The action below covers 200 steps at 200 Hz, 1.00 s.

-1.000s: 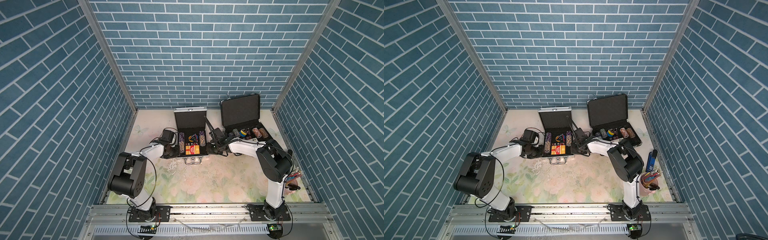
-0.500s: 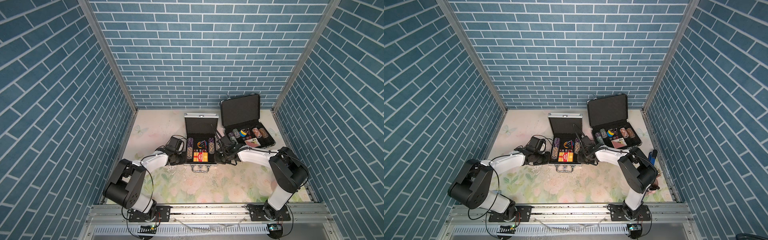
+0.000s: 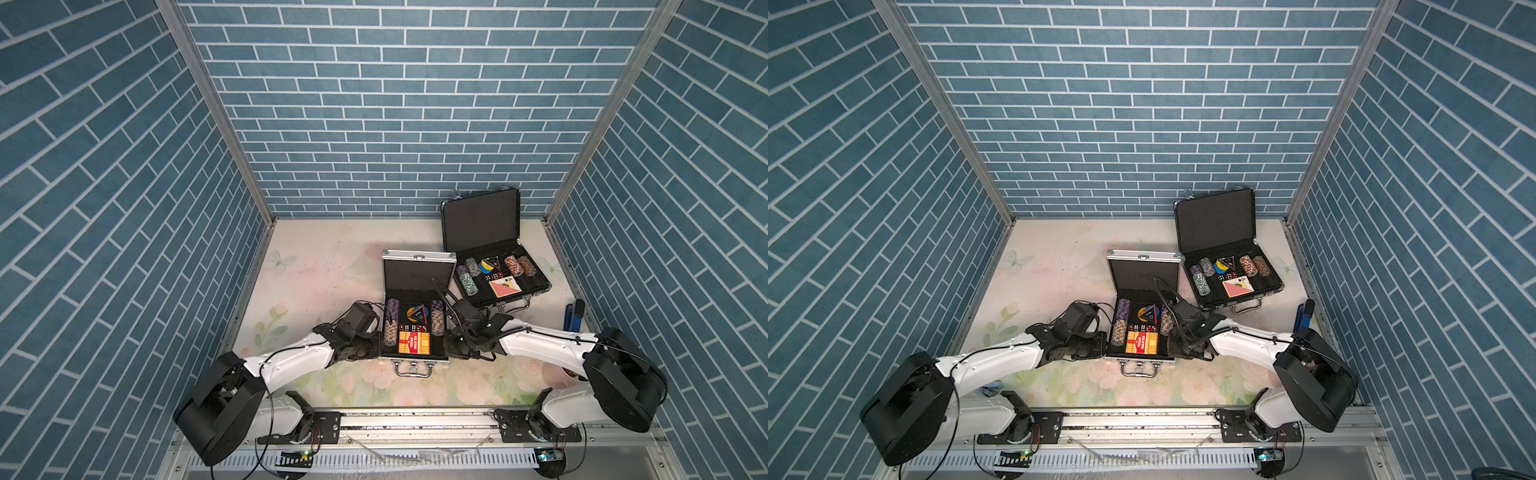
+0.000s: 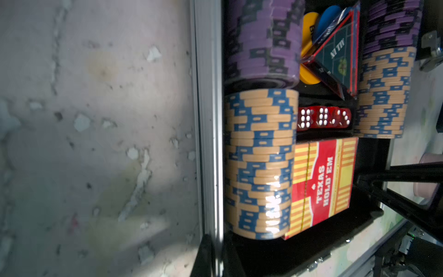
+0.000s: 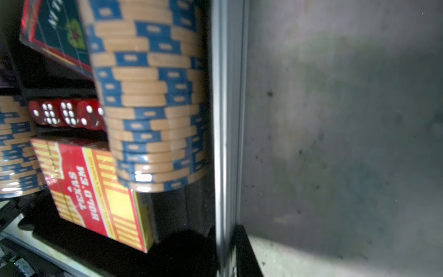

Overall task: Close the poker set cases
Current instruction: Move the poker set case to the center of the board.

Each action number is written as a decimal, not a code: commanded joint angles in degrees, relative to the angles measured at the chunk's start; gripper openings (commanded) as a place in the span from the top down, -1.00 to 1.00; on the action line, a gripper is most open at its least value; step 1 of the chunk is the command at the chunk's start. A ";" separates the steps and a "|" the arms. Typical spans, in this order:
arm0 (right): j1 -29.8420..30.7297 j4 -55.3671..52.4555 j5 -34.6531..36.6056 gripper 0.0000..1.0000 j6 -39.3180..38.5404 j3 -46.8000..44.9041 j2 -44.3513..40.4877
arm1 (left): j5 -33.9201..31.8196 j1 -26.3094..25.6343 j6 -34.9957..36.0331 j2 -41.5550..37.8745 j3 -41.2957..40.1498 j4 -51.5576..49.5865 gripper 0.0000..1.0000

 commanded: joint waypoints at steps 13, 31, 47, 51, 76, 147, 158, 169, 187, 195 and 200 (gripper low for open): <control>1.10 -7.25 -2.91 0.80 3.30 -3.35 -0.74 | 6.81 -3.81 -2.78 0.99 -5.89 -20.68 1.00; 1.13 -8.19 -2.42 0.79 3.02 -3.08 -1.37 | 6.34 -4.31 -3.30 -0.34 -5.37 -21.76 1.00; 1.15 -8.54 -2.52 0.73 3.00 -2.70 -1.86 | 5.38 -4.37 -3.45 -1.13 -4.40 -23.19 0.87; 1.14 -8.70 -2.60 0.70 3.03 -2.63 -2.12 | 5.07 -4.38 -3.48 -1.35 -4.07 -23.59 0.80; 1.15 -10.54 -1.03 0.52 2.82 -1.78 -5.19 | 2.47 -4.35 -2.66 -2.76 -0.86 -27.16 0.28; -2.20 -16.94 -0.05 0.09 0.54 2.08 -17.18 | -1.47 -4.26 -1.64 -8.78 6.61 -29.81 -0.20; -4.50 -18.77 -0.72 0.06 -1.52 3.88 -18.44 | -2.14 -4.19 -1.61 -10.63 7.62 -30.20 -0.25; -7.31 -20.30 -1.89 0.03 -3.87 6.26 -19.29 | -2.68 -4.18 -1.30 -12.17 8.65 -30.41 -0.34; -11.85 -23.39 -3.23 -0.02 -7.50 10.86 -19.71 | -3.82 -3.81 -1.33 -14.43 9.54 -31.12 -0.44; -13.63 -24.35 -3.71 -0.05 -9.06 13.24 -19.59 | -4.06 -3.14 -1.12 -15.27 9.52 -31.26 -0.49; -14.86 -24.90 -3.80 -0.05 -9.93 14.80 -19.40 | -4.14 -2.48 -0.96 -15.85 9.40 -31.31 -0.51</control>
